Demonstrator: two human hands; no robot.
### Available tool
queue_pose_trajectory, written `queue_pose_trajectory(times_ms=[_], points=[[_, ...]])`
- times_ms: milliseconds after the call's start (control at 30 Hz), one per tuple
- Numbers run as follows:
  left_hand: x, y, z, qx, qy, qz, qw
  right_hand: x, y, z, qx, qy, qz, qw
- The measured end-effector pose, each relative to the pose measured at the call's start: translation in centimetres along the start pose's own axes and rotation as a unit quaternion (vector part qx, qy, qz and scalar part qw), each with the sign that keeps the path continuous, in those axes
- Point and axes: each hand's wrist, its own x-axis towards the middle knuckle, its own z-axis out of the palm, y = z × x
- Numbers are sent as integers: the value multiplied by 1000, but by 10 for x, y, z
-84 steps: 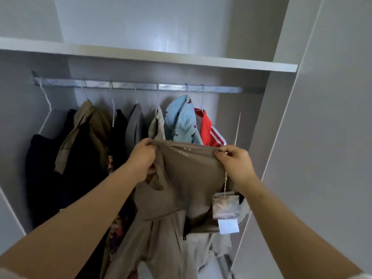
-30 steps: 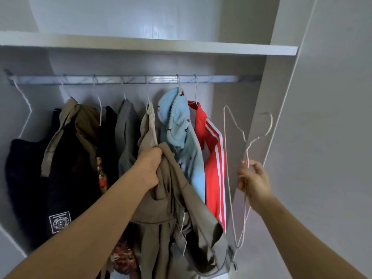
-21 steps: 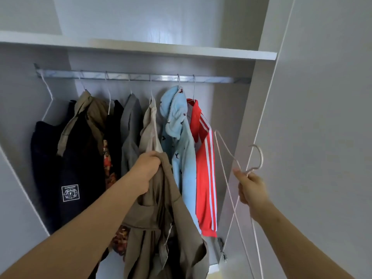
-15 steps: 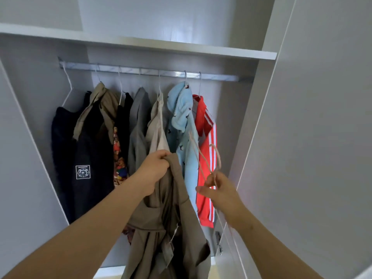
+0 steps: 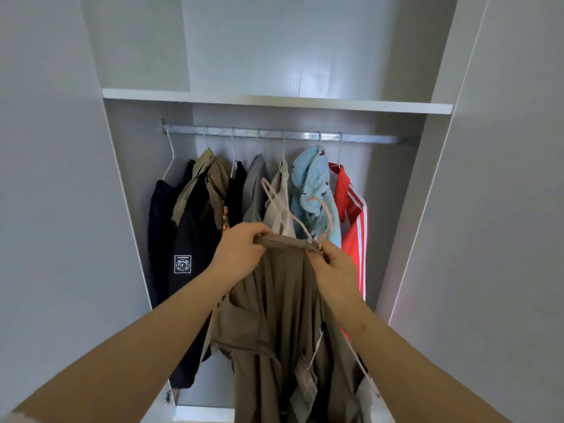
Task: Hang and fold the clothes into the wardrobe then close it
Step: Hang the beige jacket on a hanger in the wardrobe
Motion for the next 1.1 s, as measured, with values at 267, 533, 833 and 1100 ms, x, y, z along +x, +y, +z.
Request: queue_pose_trajectory(times_ms=[267,533,833,1100], points=[[-9,-30,-2,43,-90,-212,972,4,-16,-3,37,58,-44,997],[-10,-10,-20,-260,-145,-283,912,-5,-10,-15,82,75,41,993],[7,17,-35,-405,-47,-366,837,-14,-13,-29,87,39,125,988],[30,-7,-50,-391,37,-368,843,-17,-24,-53,131,4,151,980]])
